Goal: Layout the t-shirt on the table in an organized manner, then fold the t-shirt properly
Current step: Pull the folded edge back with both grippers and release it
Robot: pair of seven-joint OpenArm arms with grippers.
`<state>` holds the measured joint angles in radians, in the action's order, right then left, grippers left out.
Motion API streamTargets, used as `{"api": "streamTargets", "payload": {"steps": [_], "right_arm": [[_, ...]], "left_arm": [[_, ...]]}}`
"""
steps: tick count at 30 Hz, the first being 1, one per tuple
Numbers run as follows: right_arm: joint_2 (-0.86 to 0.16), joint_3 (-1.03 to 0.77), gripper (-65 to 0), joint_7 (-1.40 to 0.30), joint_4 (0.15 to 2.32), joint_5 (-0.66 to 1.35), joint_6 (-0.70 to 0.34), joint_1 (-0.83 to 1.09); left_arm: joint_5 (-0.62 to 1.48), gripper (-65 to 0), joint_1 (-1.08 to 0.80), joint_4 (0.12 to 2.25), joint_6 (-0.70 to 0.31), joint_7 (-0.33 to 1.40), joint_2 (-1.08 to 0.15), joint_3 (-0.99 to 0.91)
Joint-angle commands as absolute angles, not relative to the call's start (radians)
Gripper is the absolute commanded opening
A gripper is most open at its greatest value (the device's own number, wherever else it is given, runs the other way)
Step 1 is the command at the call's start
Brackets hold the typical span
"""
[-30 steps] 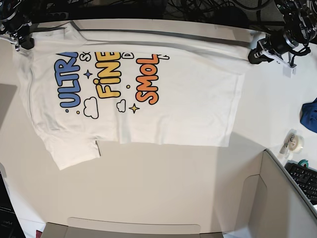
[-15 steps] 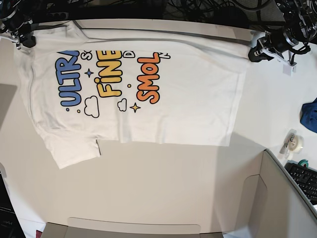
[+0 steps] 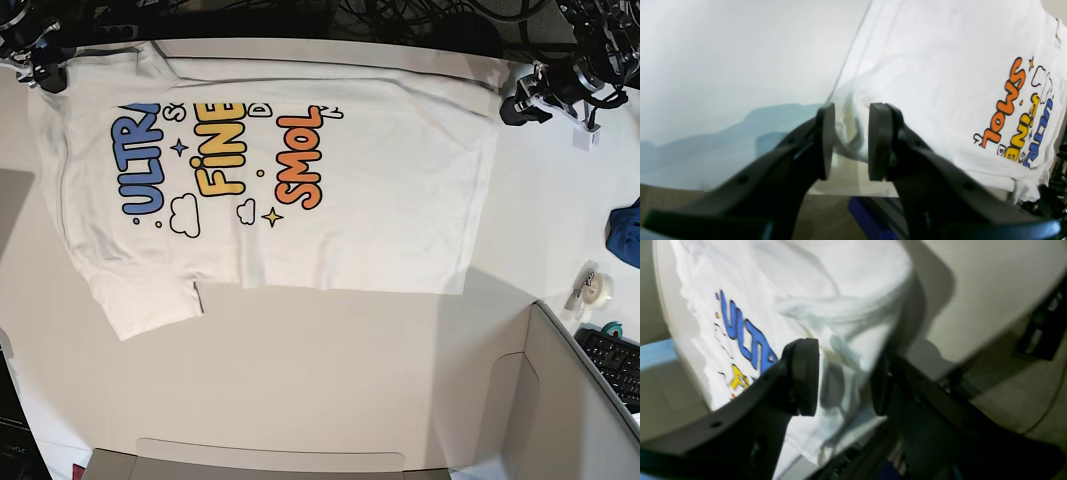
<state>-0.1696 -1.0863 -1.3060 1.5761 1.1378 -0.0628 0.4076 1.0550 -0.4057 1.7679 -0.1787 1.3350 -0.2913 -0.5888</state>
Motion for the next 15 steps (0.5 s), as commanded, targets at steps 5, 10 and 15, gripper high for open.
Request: {"api": "streamTargets", "payload": {"steps": [5,10,15], "right_arm": [[-0.206,-1.158,-39.2,-1.303,1.584,1.142,-0.056,0.456],[-0.248,-1.276,-39.2,-1.303,1.609,1.161,-0.056,0.469],[-0.292,-1.366,-39.2,-1.302,1.695,1.152,-0.056,0.427]], "left_arm": [[1.081,-47.5,-0.406,1.787,-0.168,1.337,-0.311,-0.608],[1.084,-47.5,-0.407,1.787,-0.170,1.342,-0.312,-0.717],[1.084,-47.5,-0.395,1.788,-0.171,1.342,-0.315,-0.760]]}}
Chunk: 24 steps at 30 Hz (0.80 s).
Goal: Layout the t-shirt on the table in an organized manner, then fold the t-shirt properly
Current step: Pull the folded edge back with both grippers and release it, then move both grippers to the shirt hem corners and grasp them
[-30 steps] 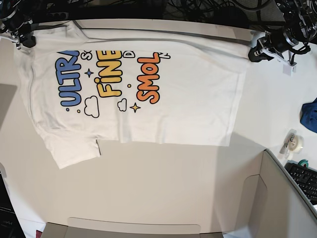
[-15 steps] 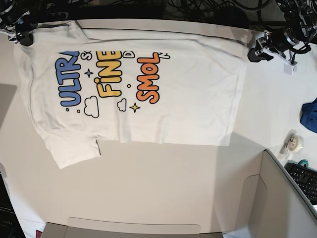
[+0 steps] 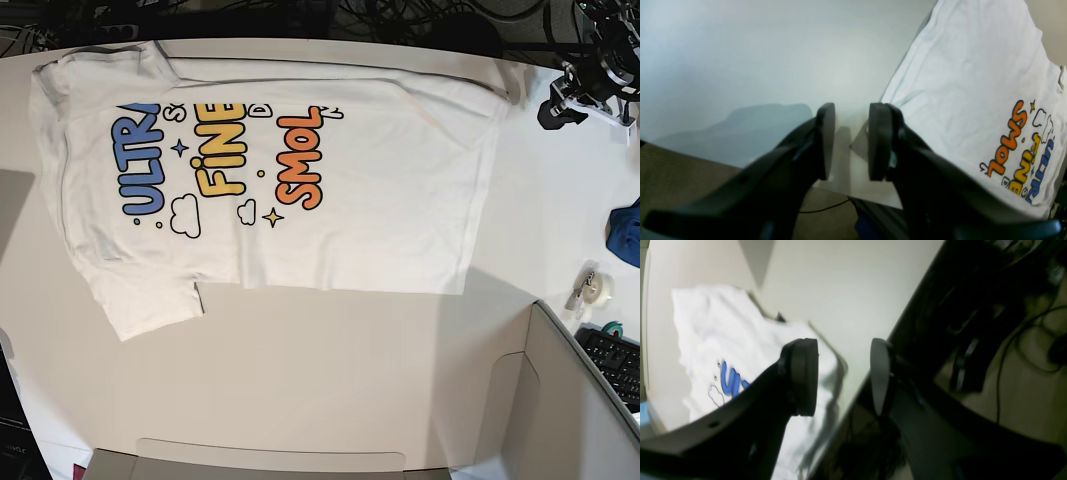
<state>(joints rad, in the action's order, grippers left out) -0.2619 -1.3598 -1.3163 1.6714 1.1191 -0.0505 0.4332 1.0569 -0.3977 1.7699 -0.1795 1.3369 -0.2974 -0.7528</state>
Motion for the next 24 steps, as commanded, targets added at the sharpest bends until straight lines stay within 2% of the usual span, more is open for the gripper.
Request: {"api": "streamTargets", "payload": {"steps": [1,6,11,13,15,19,24], "right_arm": [[-0.303,-1.366,-39.2,-1.300,1.712,1.152,-0.056,0.414],[-0.341,-1.325,-39.2,-1.270,1.771,1.090,-0.056,0.282],[-0.387,-1.112,-39.2,-1.267,1.745,0.918,-0.059,0.070],[-0.389,-0.993,-39.2,-1.267,1.704,0.846,-0.108,-0.016],[-0.389,-0.889,-39.2,-1.267,1.635,0.786,-0.206,-0.099],[-0.383,-0.771,-39.2,-1.267,1.443,0.700,-0.372,-0.254],[-0.383,-0.693,-39.2,-1.267,1.303,0.679,-0.395,-0.369]], "left_arm": [[1.086,-47.5,-0.381,1.790,-0.171,1.342,-0.315,-0.760],[1.078,-47.4,-0.206,1.799,-0.171,1.396,-0.315,-0.733],[1.073,-47.3,0.015,1.748,-0.168,1.396,-0.343,-0.582],[1.064,-47.3,0.102,1.661,-0.168,1.396,-0.344,-0.533],[1.029,-47.2,0.191,1.552,-0.168,1.396,-0.341,-0.506],[0.952,-47.2,0.325,1.314,-0.168,1.368,-0.335,-0.460],[0.898,-47.2,0.410,1.069,-0.168,1.230,-0.360,-0.397]]}}
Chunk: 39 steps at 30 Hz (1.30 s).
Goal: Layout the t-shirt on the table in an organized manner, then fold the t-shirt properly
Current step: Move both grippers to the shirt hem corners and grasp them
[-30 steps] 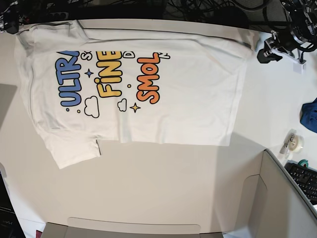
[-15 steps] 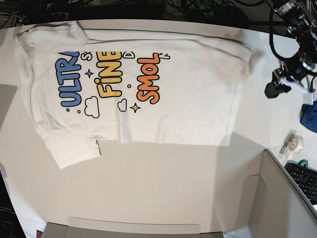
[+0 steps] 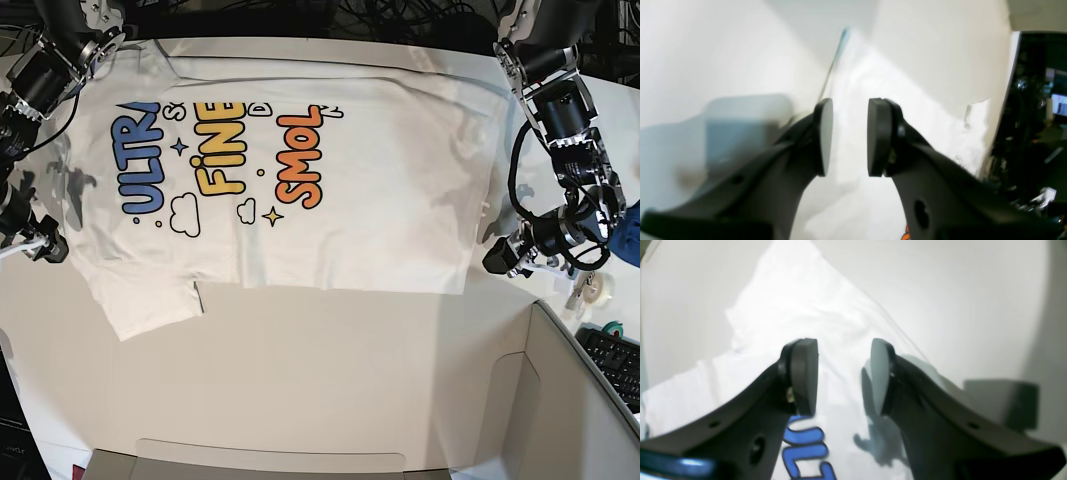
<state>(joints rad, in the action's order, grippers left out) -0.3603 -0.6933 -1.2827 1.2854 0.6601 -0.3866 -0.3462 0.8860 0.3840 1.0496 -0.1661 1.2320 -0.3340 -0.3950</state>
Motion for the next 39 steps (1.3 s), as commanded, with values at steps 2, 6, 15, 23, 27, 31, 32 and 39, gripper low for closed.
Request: {"api": "streamTargets", "payload": {"steps": [2,6,15,23,27,31,32,39], "right_arm": [[-0.383,-0.667,-39.2,-1.267,1.268,0.679,-0.395,-0.403],[-0.381,-0.665,-39.2,-1.267,1.224,0.679,-0.395,-0.441],[-0.360,-0.661,-39.2,-1.265,1.216,0.677,-0.395,-0.453],[-0.352,-0.664,-39.2,-1.265,1.141,0.679,-0.395,-0.453],[-0.352,-0.664,-39.2,-1.265,1.141,0.679,-0.395,-0.452],[-0.352,-0.659,-39.2,-1.241,1.139,0.677,-0.395,-0.449],[-0.352,-0.657,-39.2,-1.218,1.139,0.677,-0.395,-0.446],[-0.386,-0.579,-39.1,-1.086,0.966,0.677,-0.398,-0.499]], "left_arm": [[0.881,-47.2,0.433,0.983,-0.168,1.170,-0.371,-0.360],[0.875,-47.2,0.444,0.883,-0.168,1.079,-0.372,-0.305],[0.877,-47.2,0.443,0.848,-0.168,1.026,-0.332,-0.203],[0.877,-47.2,0.470,0.848,-0.168,1.026,-0.285,-0.170],[0.877,-48.8,0.473,0.848,-0.168,1.026,-0.285,-0.170],[0.877,-63.7,0.472,0.848,-0.168,1.012,-0.285,-0.170],[0.877,-65.0,0.470,0.848,-0.168,1.009,-0.285,-0.170],[0.875,-65.0,0.466,0.848,-0.168,0.983,-0.286,-0.170]]}}
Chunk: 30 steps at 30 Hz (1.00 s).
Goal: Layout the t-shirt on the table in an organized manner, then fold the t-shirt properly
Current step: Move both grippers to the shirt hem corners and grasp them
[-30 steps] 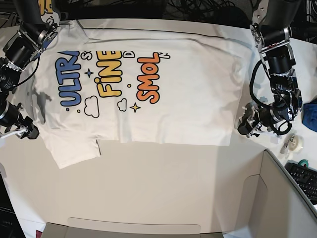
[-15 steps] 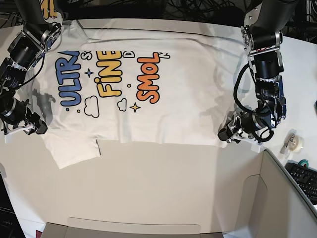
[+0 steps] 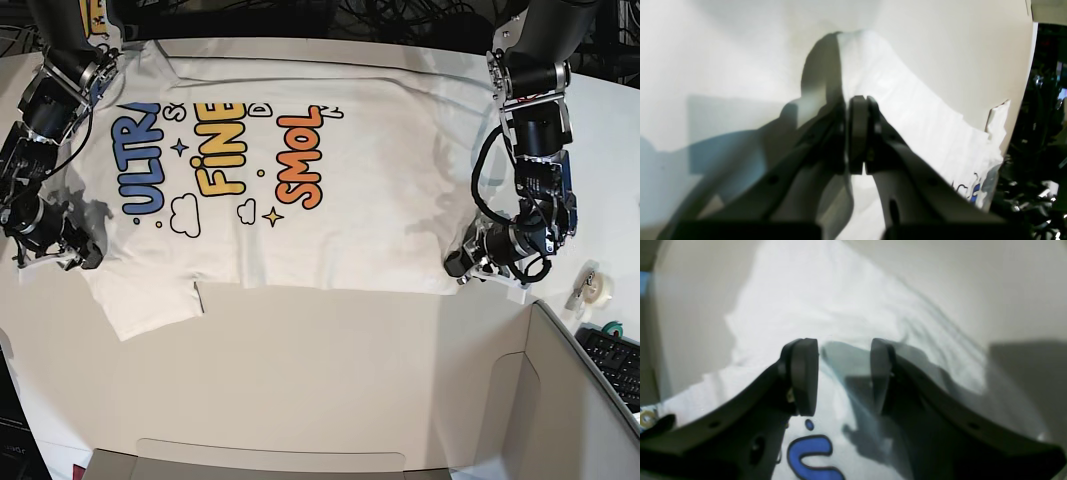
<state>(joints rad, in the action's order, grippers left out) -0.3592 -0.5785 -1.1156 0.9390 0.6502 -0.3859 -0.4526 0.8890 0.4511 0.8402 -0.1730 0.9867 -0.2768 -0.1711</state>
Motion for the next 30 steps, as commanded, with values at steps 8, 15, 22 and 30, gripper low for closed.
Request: {"api": "streamTargets", "payload": {"steps": [8,15,22,30], "right_arm": [[-0.447,-0.332,-39.0,-0.928,0.779,0.677,-0.403,-0.633],[-0.504,-0.312,-24.9,-0.924,0.774,0.677,-0.403,-0.639],[-0.568,-0.306,-24.0,-0.923,0.745,0.677,-0.403,-0.602],[-0.535,-0.305,-24.1,-0.888,0.636,0.521,-0.562,-0.602]], "left_arm": [[0.875,-65.0,0.449,0.848,-0.168,0.983,-0.286,-0.170],[0.875,-65.0,0.449,0.848,-0.168,0.983,-0.291,-0.170],[0.875,-65.0,0.449,0.848,-0.168,0.983,-0.291,-0.170],[0.875,-65.0,0.449,0.848,-0.168,0.992,-0.291,-0.170]]}}
